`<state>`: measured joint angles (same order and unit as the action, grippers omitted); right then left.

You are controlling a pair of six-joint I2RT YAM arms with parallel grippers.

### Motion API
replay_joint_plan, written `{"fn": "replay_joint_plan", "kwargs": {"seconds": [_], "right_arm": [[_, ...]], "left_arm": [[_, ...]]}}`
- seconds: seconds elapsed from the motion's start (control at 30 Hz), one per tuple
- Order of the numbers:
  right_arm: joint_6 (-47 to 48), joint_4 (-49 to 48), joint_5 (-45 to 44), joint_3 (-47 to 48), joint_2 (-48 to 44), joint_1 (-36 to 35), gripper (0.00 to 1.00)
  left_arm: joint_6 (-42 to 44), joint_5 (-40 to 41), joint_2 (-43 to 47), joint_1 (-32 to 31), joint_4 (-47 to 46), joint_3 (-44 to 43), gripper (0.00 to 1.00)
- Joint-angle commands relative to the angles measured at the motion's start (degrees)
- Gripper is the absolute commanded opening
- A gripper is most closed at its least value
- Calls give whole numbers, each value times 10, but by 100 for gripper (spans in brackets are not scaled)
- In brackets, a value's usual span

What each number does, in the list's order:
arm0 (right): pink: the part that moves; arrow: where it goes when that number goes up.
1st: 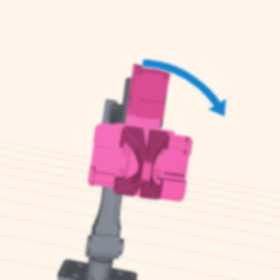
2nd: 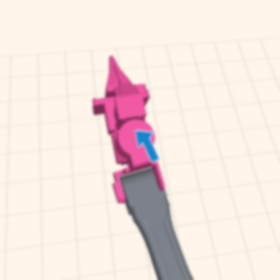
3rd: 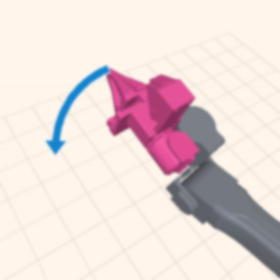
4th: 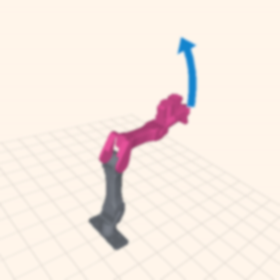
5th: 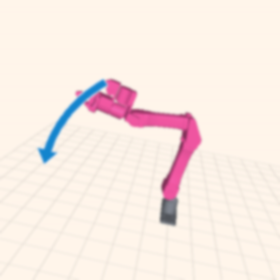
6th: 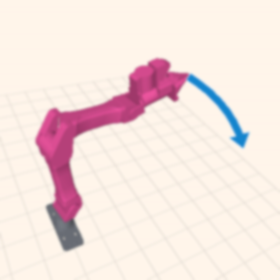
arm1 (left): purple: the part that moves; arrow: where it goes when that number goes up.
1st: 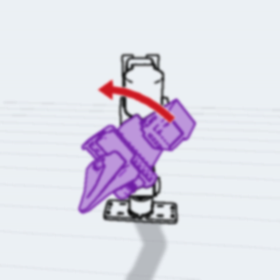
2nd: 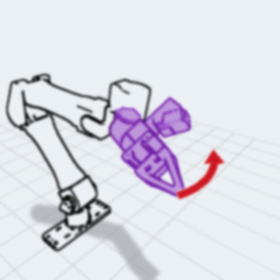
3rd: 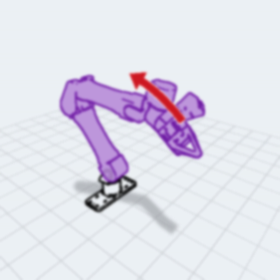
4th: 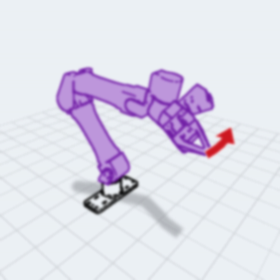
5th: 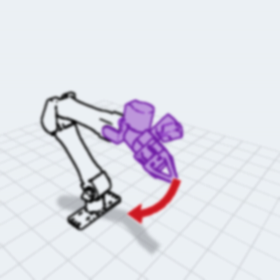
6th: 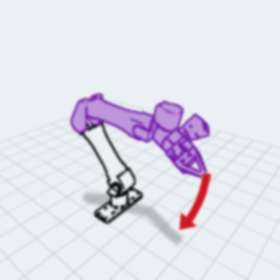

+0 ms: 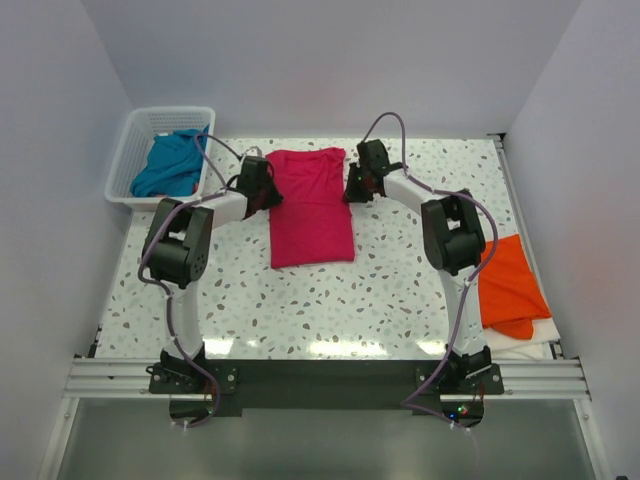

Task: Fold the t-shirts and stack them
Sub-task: Fold the tshirt

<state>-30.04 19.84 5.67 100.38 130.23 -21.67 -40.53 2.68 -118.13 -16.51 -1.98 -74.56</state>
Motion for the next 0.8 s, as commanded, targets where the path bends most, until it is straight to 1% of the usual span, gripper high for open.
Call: {"fn": "replay_joint_plan", "kwargs": {"seconds": [0.0, 0.07, 0.1, 0.17, 0.23, 0.27, 0.3, 0.33, 0.5, 0.53, 0.6, 0.7, 0.77], "right_arm": [[17, 20, -12, 24, -43, 1, 25], [19, 31, -23, 11, -59, 1, 30], [20, 35, -31, -4, -78, 1, 34], [20, 36, -36, -29, -103, 1, 39], [14, 34, -37, -78, -143, 1, 44], [8, 27, -38, -97, -157, 1, 45], [3, 20, -39, -139, -174, 1, 46], [-2, 13, -33, -162, -203, 1, 48], [-28, -19, -27, -310, -292, -2, 49], [-31, -22, -30, -328, -310, -2, 49], [-35, -27, -36, -379, -354, -3, 50], [-44, -30, -36, -429, -403, -4, 52], [-52, -36, -34, -452, -435, -7, 52]], "left_arm": [[22, -11, 73, 13, -30, 6, 29], [24, -8, 104, 15, -31, 14, 35], [25, -8, 117, 15, -33, 20, 41], [20, -4, 154, 15, -33, 42, 45], [8, 0, 182, 15, -34, 78, 45], [-5, 3, 211, 14, -32, 93, 45], [-13, 7, 227, 14, -31, 110, 45], [-22, 11, 242, 13, -28, 145, 45], [-60, 37, 355, -5, -22, 252, 46], [-61, 53, 386, -18, -19, 283, 47], [-69, 68, 413, -34, -14, 310, 48], [-84, 107, 454, -75, 15, 360, 51], [-101, 126, 485, -88, 15, 382, 52]]}}
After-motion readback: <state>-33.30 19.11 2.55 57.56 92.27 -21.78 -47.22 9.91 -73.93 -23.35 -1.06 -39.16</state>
